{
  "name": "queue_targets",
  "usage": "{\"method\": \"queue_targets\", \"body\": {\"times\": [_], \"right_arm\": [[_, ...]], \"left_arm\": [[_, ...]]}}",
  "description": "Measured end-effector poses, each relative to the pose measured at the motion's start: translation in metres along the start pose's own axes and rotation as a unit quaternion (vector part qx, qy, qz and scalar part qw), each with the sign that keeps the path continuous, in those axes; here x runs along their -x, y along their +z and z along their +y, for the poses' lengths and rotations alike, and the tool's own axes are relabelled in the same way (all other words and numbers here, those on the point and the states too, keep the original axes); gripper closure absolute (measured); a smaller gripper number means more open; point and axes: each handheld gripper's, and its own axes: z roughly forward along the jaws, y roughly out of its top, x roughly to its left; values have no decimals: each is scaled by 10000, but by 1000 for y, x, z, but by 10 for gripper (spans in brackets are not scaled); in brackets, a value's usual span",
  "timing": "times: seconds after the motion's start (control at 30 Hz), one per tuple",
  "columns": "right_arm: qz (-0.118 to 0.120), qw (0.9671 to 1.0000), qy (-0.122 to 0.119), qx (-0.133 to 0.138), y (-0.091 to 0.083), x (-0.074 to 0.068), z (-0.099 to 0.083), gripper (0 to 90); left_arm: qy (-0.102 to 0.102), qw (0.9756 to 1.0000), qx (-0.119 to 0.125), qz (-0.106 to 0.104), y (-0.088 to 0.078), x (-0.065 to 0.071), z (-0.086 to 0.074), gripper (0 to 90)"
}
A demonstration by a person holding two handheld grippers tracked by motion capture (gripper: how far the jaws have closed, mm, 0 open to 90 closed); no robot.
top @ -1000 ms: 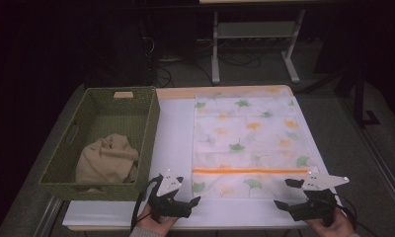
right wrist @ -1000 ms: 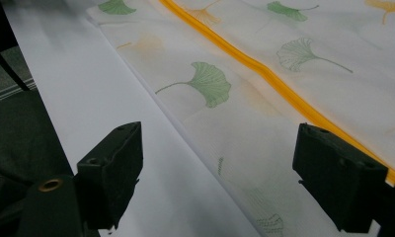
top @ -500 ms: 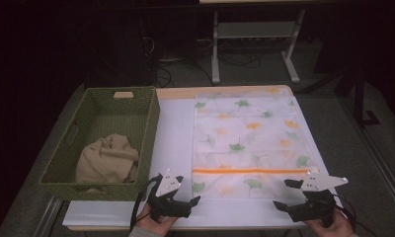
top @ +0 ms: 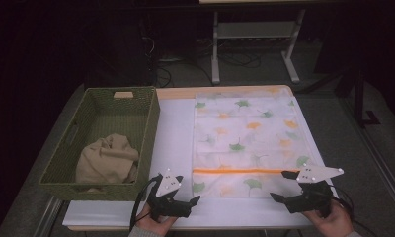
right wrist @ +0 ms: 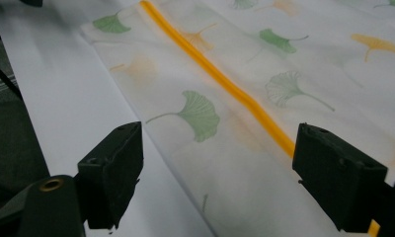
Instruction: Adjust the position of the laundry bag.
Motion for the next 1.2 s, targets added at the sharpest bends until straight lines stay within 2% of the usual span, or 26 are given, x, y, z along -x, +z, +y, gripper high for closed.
{"method": "queue_targets", "body": {"times": [0.23,0.47,0.77,1.07,1.13,1.2], "right_arm": [[58,10000,17,70,2,13,22,190],[144,9998,-118,-59,15,25,50,191],[233,9994,-213,-153,24,34,76,191],[302,9988,-319,-223,31,37,93,193],[344,9983,-346,-308,35,39,102,191],[357,9984,-349,-266,36,39,106,195]], "left_arm": [[-2,10000,16,14,-1,1,0,166],[13,10000,10,37,-2,1,0,166],[31,10000,16,19,-2,-1,1,166],[10,10000,2,14,-2,0,0,166],[37,10000,15,27,-1,1,1,166],[80,10000,9,28,0,2,1,166]]}}
